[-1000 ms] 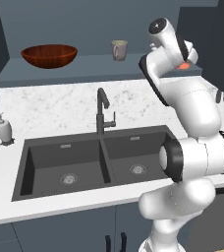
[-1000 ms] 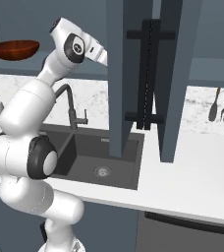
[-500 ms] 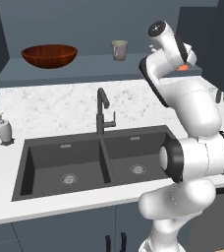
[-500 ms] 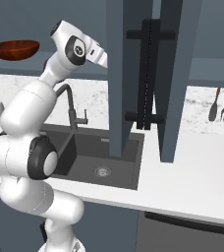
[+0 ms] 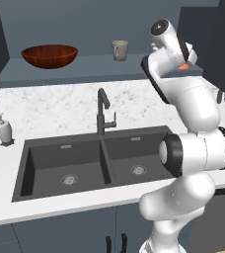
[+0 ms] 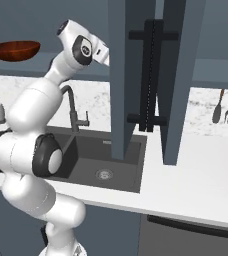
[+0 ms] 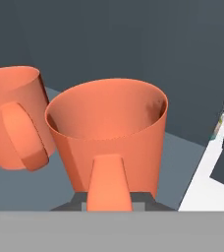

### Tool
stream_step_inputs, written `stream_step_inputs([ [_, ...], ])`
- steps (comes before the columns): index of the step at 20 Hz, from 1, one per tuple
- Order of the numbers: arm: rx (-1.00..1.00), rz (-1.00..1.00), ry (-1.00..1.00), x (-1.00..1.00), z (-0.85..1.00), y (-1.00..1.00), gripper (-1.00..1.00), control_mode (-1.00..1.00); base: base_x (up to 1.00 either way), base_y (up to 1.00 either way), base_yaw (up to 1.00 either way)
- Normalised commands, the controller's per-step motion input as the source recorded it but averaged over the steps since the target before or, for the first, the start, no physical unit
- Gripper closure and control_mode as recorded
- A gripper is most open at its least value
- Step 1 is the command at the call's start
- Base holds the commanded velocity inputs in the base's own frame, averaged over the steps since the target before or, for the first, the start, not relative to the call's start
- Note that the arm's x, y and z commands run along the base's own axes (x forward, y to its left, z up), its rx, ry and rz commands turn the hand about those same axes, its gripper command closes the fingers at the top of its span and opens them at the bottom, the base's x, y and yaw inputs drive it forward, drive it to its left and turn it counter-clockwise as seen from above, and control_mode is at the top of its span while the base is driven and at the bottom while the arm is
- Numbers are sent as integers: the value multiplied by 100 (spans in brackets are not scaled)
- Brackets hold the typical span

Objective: Gather all objects into one cabinet and sort the glasses and bowls to opposite sides.

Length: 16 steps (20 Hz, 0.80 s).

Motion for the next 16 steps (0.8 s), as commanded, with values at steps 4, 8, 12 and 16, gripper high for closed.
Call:
stream_step_inputs([
  [4, 0, 0, 0, 23, 0, 0, 100, -100, 0, 0, 0],
  [8, 0, 0, 0, 14, -2, 0, -100, -100, 0, 0, 0],
  [12, 0, 0, 0, 0, 0, 0, -100, -100, 0, 0, 0],
  [16, 0, 0, 0, 0, 0, 0, -100, -100, 0, 0, 0],
])
